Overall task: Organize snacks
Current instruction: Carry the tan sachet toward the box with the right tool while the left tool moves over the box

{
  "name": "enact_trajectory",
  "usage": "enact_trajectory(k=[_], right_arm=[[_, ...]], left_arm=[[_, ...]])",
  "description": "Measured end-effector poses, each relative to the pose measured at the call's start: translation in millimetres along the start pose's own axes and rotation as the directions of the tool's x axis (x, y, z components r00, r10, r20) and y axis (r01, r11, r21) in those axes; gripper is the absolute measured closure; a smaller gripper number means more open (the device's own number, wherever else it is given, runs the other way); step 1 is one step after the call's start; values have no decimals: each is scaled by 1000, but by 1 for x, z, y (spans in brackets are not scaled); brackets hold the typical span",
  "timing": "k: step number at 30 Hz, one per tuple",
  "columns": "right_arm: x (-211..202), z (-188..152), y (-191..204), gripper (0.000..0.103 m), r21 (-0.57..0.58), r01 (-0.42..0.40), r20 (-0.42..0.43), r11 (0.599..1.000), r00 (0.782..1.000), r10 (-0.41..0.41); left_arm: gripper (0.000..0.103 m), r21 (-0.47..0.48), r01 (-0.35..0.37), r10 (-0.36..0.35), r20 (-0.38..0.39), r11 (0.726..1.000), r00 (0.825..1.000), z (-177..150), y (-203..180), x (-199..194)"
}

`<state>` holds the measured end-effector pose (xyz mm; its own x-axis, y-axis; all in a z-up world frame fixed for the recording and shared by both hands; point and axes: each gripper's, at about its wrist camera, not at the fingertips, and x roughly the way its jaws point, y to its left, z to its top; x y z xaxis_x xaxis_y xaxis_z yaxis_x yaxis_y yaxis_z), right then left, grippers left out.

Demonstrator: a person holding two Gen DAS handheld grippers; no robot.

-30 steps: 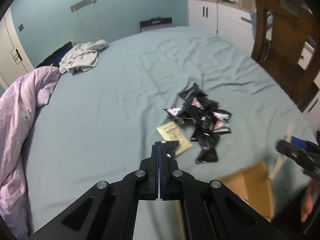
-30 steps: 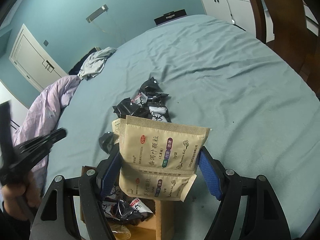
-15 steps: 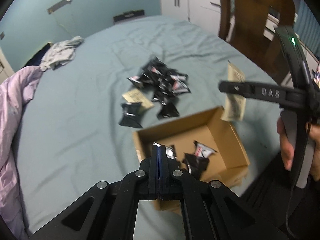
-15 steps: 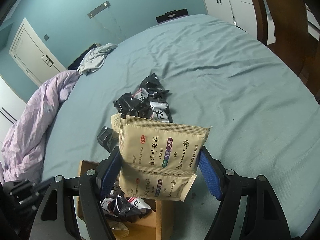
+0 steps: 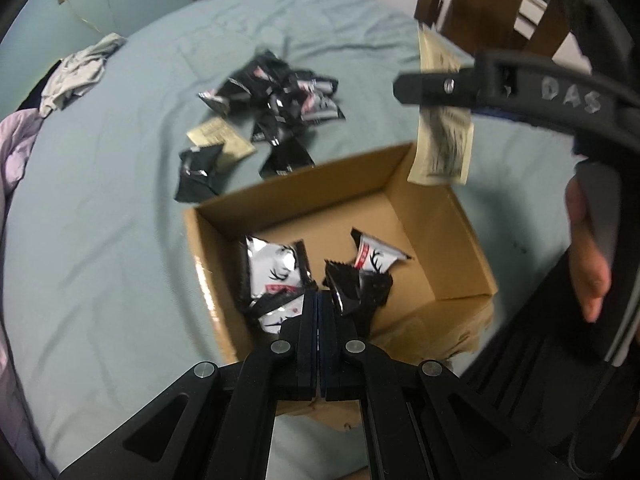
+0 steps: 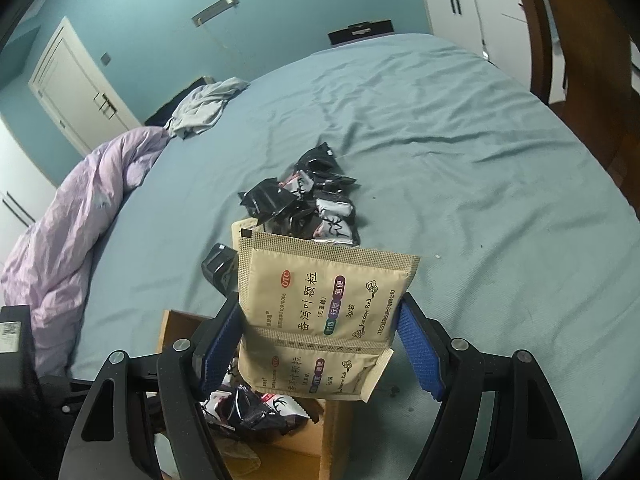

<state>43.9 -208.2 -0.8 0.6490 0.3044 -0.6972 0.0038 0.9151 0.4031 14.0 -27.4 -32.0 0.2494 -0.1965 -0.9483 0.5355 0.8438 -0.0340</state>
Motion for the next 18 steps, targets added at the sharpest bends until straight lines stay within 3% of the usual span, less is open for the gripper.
enact_trajectory(k=[10, 18], right_arm=[[5, 0, 2, 29, -11, 3, -7, 1000, 1000, -3], [4, -1, -1, 29, 12, 5, -8, 1000, 1000, -5]], left_arm=[[103, -1, -55, 54, -94, 999, 994, -7, 4, 30], [103, 7, -100, 100, -91, 995, 991, -7, 4, 33]])
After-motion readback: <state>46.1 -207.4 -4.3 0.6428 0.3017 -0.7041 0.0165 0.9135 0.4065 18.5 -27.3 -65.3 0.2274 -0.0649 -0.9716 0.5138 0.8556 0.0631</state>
